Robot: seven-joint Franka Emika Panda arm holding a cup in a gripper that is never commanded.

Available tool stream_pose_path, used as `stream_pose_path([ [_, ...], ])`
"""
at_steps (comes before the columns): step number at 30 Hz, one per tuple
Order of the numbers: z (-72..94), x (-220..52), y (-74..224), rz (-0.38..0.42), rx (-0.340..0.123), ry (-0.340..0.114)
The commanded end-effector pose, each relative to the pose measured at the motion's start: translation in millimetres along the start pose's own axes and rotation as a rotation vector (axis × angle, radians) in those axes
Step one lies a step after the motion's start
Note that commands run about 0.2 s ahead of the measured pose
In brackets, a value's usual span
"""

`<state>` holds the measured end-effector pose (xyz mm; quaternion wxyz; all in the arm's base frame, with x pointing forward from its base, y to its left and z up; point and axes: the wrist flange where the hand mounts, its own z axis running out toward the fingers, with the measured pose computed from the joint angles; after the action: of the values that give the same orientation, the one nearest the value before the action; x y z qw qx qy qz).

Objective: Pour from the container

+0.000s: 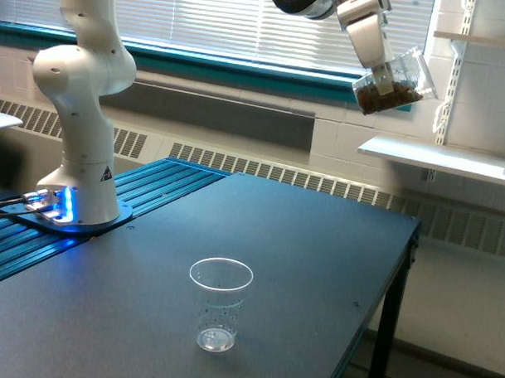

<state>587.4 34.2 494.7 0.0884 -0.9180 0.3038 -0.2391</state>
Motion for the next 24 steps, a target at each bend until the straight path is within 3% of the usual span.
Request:
stream_pose_path([
  [1, 0.9, -2, -4, -0.002, -0.002, 0.008],
  [24, 11.2, -13, 24, 0.065, -0.019, 0.054],
])
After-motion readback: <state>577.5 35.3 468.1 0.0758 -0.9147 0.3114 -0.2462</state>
